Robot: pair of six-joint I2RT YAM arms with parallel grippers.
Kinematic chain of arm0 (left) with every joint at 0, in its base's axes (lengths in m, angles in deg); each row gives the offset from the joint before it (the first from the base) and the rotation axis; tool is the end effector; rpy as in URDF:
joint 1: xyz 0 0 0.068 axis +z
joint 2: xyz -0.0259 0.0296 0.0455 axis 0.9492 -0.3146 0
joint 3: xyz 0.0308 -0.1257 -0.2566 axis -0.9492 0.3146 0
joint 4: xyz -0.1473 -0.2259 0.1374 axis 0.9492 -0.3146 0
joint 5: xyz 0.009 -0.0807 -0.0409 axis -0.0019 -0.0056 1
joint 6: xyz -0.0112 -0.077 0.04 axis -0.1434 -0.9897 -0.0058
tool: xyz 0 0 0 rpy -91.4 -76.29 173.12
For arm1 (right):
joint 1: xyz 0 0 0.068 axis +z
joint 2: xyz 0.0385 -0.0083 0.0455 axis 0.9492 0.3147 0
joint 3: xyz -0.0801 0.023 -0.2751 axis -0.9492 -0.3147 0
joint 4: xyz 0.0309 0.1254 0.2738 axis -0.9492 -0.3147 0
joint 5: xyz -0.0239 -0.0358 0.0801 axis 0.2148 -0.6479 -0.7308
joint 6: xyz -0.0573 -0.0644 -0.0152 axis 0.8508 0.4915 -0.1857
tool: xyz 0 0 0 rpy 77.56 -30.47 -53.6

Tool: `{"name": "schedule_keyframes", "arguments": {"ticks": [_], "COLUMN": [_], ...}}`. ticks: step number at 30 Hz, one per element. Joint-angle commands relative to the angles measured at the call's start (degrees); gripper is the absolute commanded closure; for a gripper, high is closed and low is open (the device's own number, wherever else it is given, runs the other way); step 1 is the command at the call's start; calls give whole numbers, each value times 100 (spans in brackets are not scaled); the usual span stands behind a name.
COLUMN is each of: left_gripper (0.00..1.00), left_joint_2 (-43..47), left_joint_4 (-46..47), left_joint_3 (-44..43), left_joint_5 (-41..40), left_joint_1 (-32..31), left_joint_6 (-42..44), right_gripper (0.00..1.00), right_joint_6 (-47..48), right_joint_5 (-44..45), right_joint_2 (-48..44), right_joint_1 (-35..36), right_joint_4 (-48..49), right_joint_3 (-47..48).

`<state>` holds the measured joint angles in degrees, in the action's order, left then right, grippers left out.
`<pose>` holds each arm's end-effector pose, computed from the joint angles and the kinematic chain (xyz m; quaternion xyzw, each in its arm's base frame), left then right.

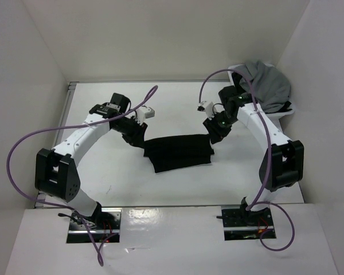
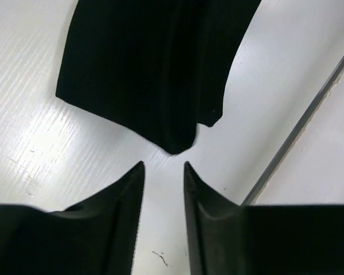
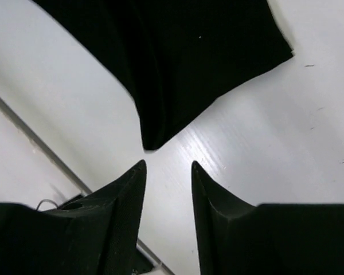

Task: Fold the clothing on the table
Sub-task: Fold the skirt

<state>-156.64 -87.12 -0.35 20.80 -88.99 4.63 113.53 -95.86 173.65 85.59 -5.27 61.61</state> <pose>0.3476 -0.1502 0.2463 0.3456 0.8735 -0.2572 0.2265 0.3529 0.1170 0.2500 -0.4218 0.8771 0.1591 0.1654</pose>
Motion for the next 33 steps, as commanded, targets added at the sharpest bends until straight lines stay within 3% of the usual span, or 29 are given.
{"name": "schedule_keyframes", "arguments": {"ticks": [1, 4, 11, 17, 19, 21, 23, 24, 25, 29, 33], "left_gripper": [57, 44, 42, 42, 42, 37, 23, 7, 1, 1, 1], "left_joint_2": [233, 338, 645, 829, 979, 1426, 2074, 2305, 2524, 3210, 3730], "left_joint_4": [-215, -277, -338, 39, 110, 311, 443, 601, 654, 541, 541], "left_joint_3": [12, 12, 179, 303, 303, 416, 662, 776, 890, 1242, 1419], "left_joint_5": [-66, -66, -339, -979, -1120, -1322, -1689, -1875, -2059, -2553, -2203], "left_joint_1": [-61, -122, -175, -175, 105, 395, 852, 1010, 1281, 1942, 2689], "left_joint_6": [184, 184, 176, -350, -500, -702, -922, -1027, -1168, -1310, -1310], "right_gripper": [57, 51, 44, 36, 22, 17, 10, 10, 8, 6, 6], "right_joint_6": [391, 530, 602, -452, -733, -805, -884, -823, -822, -471, -199], "right_joint_5": [-85, -85, -24, -393, -472, -472, -472, -524, -577, -577, -577], "right_joint_2": [59, 59, 59, 112, 216, 524, 779, 980, 1069, 1438, 1562], "right_joint_1": [127, 189, 250, 820, 1171, 1646, 1892, 1894, 1989, 2105, 2105], "right_joint_4": [-772, -938, -1185, -221, 44, 168, 238, 238, 386, 502, 827], "right_joint_3": [172, 172, 172, 277, 329, 504, 646, 751, 752, 1111, 1191]}}
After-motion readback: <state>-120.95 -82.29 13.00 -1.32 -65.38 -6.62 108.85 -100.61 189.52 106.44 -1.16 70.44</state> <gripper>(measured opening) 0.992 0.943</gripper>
